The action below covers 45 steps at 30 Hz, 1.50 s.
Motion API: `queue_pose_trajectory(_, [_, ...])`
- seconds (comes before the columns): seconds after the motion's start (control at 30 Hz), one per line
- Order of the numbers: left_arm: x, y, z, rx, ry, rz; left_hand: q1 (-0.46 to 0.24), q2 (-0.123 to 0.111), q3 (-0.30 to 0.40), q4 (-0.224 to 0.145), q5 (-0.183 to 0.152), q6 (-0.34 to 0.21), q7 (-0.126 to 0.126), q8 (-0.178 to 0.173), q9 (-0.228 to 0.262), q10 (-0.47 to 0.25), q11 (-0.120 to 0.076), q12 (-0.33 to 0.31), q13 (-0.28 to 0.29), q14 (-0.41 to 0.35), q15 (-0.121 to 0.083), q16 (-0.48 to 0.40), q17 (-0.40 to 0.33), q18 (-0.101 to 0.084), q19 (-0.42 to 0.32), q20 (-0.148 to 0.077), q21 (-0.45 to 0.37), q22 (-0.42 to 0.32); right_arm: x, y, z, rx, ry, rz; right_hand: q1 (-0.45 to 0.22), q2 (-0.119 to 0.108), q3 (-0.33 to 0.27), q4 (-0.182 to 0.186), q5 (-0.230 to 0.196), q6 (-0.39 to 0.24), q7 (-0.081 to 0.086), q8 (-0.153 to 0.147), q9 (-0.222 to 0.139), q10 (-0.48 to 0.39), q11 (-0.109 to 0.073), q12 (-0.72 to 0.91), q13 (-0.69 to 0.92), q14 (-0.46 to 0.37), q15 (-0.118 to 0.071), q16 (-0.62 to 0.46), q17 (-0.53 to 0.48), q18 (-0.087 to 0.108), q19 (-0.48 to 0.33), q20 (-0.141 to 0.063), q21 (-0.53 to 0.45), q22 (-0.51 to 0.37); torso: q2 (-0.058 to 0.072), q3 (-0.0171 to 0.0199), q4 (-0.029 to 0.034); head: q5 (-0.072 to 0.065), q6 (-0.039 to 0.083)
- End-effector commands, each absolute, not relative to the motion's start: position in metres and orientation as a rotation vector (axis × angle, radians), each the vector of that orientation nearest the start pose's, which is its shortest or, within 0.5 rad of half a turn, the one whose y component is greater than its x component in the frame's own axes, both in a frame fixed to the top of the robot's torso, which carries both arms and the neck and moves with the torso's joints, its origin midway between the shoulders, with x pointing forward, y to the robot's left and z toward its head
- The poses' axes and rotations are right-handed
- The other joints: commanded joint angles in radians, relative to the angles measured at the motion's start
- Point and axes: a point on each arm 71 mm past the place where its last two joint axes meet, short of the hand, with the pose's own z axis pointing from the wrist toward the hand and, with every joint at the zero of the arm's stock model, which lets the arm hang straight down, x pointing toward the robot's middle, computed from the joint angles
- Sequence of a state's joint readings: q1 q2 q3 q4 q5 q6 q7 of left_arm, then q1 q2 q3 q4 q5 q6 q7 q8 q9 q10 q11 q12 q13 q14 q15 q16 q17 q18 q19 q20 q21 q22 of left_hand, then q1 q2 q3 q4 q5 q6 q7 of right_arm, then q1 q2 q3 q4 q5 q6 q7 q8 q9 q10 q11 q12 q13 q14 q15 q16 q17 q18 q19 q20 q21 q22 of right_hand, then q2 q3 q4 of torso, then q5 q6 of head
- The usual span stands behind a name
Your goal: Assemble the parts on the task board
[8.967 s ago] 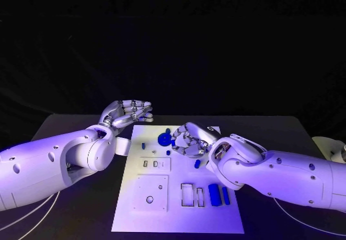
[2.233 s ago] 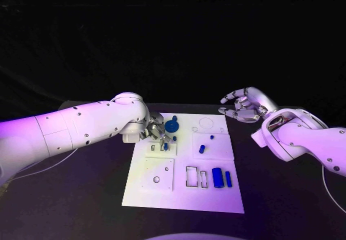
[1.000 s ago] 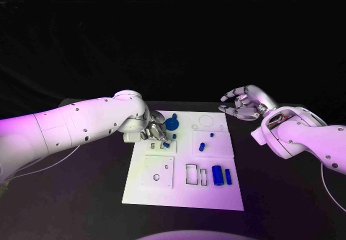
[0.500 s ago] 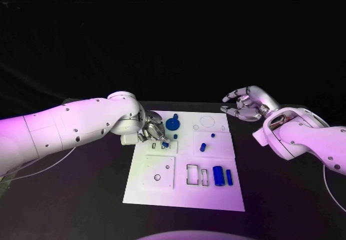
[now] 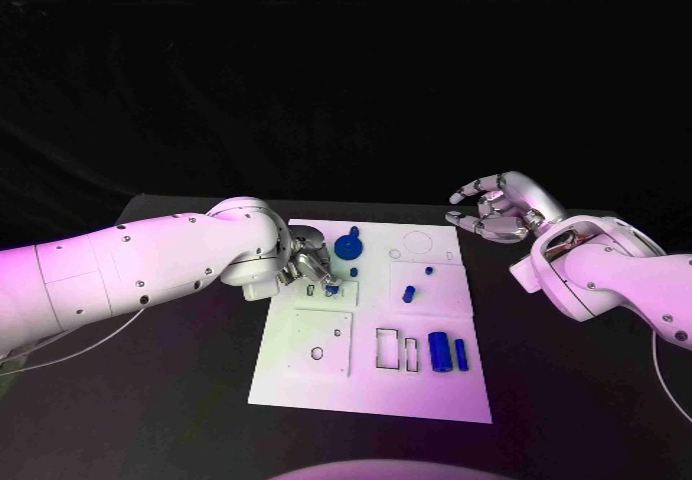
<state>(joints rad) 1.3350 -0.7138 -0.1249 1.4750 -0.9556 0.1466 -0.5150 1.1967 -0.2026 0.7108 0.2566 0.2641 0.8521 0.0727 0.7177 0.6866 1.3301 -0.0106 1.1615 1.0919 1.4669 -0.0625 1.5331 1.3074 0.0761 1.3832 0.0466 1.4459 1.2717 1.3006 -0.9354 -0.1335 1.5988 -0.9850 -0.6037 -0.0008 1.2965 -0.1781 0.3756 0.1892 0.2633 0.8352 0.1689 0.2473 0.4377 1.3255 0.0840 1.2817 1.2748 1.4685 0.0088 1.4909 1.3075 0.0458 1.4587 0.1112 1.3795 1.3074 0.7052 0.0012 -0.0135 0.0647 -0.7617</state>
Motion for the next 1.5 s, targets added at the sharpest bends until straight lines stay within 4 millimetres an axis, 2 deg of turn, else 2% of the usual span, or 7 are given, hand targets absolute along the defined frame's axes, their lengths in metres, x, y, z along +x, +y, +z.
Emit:
queue_pose_trajectory(0.03, [0.493, 0.164, -0.195, -0.105, 2.242, -0.476, -0.004, -0.005, 0.198, -0.192, 0.006, 0.016, -0.008, 0.005, 0.023, 0.010, -0.002, 0.006, 0.001, 0.089, -0.007, 0.005, 0.209, -0.011, 0.007, -0.002, 0.007, 0.003, 0.480, -0.236, -0.152, 0.304, 1.477, 0.829, -0.005, -0.002, 0.001, 0.006, 0.003, 0.001, -0.005, 0.006, 0.001, -0.002, -0.007, -0.003, -0.001, 0.055, -0.007, -0.005, 0.065, 0.006, -0.004, -0.004, -0.005, 0.119, 0.001, -0.0002, -0.0012, 0.003, -0.001])
queue_pose_trajectory(0.23, [0.491, 0.165, -0.200, -0.088, 2.224, -0.452, -0.013, -0.016, 0.210, -0.198, 0.028, 0.025, -0.011, 0.006, 0.027, 0.020, -0.005, 0.013, 0.010, 0.090, -0.010, 0.008, 0.214, -0.014, 0.016, -0.006, 0.013, 0.016, 0.480, -0.237, -0.152, 0.304, 1.477, 0.828, -0.005, -0.002, 0.001, 0.006, 0.003, 0.001, -0.005, 0.006, 0.001, -0.002, -0.007, -0.003, -0.001, 0.055, -0.007, -0.005, 0.065, 0.006, -0.004, -0.004, -0.005, 0.119, 0.002, -0.0007, -0.0041, 0.003, -0.001])
queue_pose_trajectory(0.37, [0.491, 0.165, -0.202, -0.081, 2.219, -0.442, -0.018, -0.020, 0.215, -0.200, 0.041, 0.030, -0.013, 0.007, 0.028, 0.024, -0.007, 0.016, 0.013, 0.091, -0.012, 0.009, 0.215, -0.015, 0.018, -0.007, 0.015, 0.020, 0.480, -0.237, -0.152, 0.304, 1.477, 0.828, -0.005, -0.002, 0.001, 0.006, 0.003, 0.001, -0.005, 0.006, 0.001, -0.002, -0.007, -0.003, -0.001, 0.055, -0.007, -0.005, 0.065, 0.006, -0.004, -0.004, -0.005, 0.119, 0.002, 0.0005, -0.0043, 0.003, -0.001])
queue_pose_trajectory(0.87, [0.487, 0.167, -0.207, -0.016, 2.282, -0.406, -0.028, -0.028, 0.224, -0.207, 0.080, 0.038, -0.016, 0.008, 0.033, 0.031, -0.010, 0.018, 0.017, 0.092, -0.015, 0.013, 0.221, -0.017, 0.023, -0.010, 0.019, 0.029, 0.479, -0.238, -0.154, 0.305, 1.480, 0.827, -0.007, -0.003, 0.000, 0.008, 0.005, 0.001, -0.005, 0.007, 0.001, -0.002, -0.006, -0.003, -0.001, 0.055, -0.007, -0.005, 0.065, 0.005, -0.003, -0.004, -0.003, 0.120, 0.002, -0.0001, -0.0034, 0.003, -0.005])
queue_pose_trajectory(1.5, [0.488, 0.168, -0.211, -0.011, 2.296, -0.391, -0.030, -0.030, 0.225, -0.209, 0.086, 0.040, -0.017, 0.008, 0.033, 0.031, -0.010, 0.017, 0.015, 0.092, -0.015, 0.013, 0.221, -0.017, 0.024, -0.010, 0.020, 0.030, 0.479, -0.238, -0.155, 0.306, 1.482, 0.828, -0.007, -0.003, 0.000, 0.008, 0.005, 0.001, -0.005, 0.007, 0.001, -0.002, -0.006, -0.003, -0.001, 0.055, -0.007, -0.005, 0.065, 0.005, -0.003, -0.004, -0.003, 0.120, 0.002, -0.0001, -0.0042, 0.005, -0.005])
